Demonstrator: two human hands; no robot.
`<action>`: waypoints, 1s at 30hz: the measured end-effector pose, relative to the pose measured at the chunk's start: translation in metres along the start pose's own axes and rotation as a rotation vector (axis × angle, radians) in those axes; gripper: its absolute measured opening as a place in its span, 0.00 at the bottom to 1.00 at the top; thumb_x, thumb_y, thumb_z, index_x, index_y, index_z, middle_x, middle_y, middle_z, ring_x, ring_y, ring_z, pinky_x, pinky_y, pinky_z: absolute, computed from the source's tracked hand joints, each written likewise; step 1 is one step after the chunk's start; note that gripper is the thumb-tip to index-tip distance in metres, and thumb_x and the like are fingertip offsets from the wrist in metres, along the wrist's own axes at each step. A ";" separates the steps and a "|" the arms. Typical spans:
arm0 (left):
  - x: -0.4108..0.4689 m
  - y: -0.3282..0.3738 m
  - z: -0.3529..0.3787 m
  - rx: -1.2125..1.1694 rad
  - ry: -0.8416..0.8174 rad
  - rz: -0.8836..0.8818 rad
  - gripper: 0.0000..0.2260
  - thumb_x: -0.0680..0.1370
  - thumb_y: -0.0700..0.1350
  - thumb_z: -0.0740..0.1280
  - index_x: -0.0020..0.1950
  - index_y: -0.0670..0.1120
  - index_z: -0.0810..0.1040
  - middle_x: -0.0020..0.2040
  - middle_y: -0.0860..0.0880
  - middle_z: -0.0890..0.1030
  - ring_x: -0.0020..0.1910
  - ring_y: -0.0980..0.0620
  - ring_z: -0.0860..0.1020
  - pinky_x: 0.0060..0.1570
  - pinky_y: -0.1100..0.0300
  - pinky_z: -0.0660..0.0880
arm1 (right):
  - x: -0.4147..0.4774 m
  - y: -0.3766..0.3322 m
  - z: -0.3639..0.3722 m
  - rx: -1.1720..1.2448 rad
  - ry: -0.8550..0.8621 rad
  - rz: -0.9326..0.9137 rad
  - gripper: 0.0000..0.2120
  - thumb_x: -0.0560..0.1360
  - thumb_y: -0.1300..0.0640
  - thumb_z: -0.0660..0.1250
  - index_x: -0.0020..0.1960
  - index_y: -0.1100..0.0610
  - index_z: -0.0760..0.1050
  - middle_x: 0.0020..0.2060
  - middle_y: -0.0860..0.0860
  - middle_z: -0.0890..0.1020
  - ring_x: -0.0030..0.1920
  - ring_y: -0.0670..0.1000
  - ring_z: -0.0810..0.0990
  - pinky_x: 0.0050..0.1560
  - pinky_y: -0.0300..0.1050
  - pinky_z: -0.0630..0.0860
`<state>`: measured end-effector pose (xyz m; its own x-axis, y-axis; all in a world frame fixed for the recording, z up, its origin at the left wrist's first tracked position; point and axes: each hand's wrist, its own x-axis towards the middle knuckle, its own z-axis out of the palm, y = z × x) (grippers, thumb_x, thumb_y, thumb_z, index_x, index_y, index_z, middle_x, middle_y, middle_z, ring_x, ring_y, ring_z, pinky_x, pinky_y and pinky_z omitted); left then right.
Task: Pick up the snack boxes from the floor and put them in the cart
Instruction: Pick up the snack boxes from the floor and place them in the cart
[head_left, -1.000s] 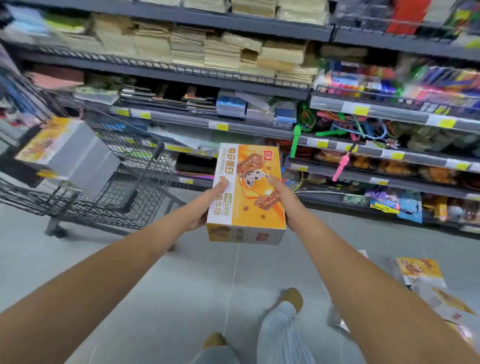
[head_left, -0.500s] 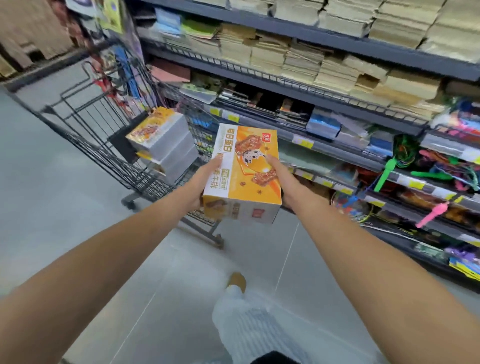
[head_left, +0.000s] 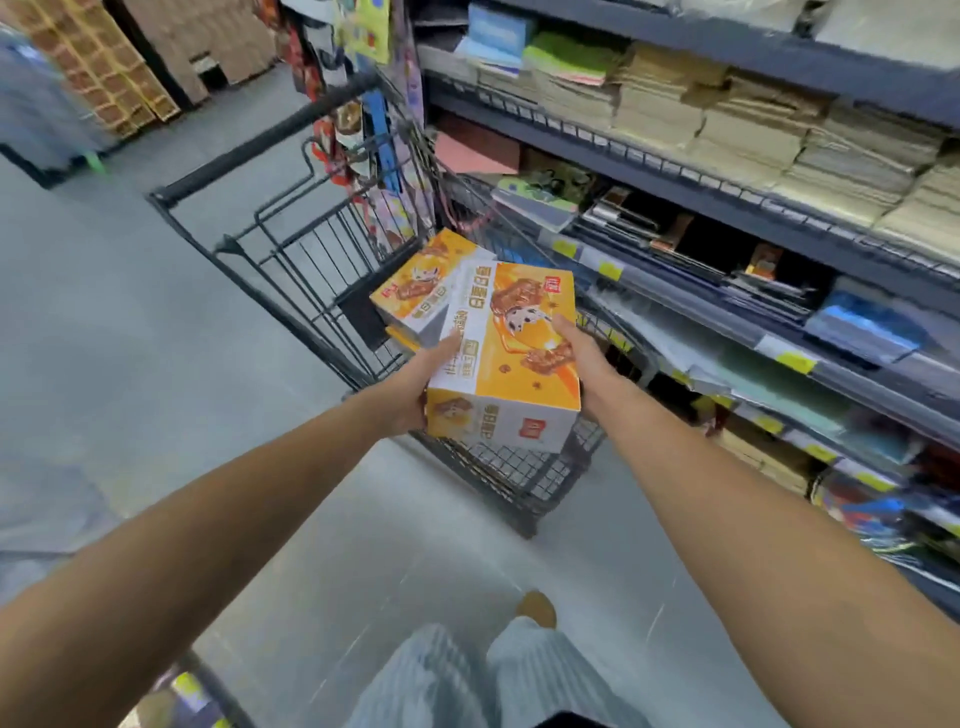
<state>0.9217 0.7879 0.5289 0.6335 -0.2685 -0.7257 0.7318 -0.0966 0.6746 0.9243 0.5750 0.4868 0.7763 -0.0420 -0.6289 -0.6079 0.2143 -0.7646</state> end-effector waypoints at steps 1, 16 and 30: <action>0.006 0.005 -0.008 0.012 0.008 -0.005 0.17 0.78 0.61 0.60 0.50 0.50 0.78 0.44 0.48 0.86 0.44 0.47 0.83 0.53 0.47 0.78 | 0.008 -0.007 0.007 0.002 -0.003 0.006 0.19 0.78 0.39 0.59 0.55 0.53 0.77 0.40 0.55 0.86 0.42 0.55 0.85 0.55 0.55 0.77; 0.158 0.138 -0.131 0.307 0.049 -0.096 0.30 0.70 0.66 0.67 0.64 0.48 0.75 0.58 0.47 0.82 0.53 0.43 0.81 0.54 0.45 0.79 | 0.165 -0.059 0.108 0.272 0.074 0.137 0.25 0.74 0.38 0.66 0.61 0.55 0.76 0.54 0.60 0.83 0.53 0.59 0.83 0.60 0.60 0.75; 0.276 0.218 -0.209 0.455 -0.045 -0.178 0.12 0.78 0.54 0.65 0.54 0.47 0.78 0.46 0.47 0.84 0.38 0.48 0.82 0.30 0.58 0.76 | 0.247 -0.051 0.170 0.436 0.193 0.196 0.22 0.70 0.43 0.73 0.59 0.52 0.73 0.55 0.61 0.78 0.55 0.60 0.78 0.65 0.61 0.71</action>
<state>1.3084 0.8930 0.4479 0.4895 -0.2494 -0.8356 0.6376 -0.5513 0.5381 1.1751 0.7193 0.3944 0.5851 -0.1306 -0.8004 -0.5807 0.6214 -0.5259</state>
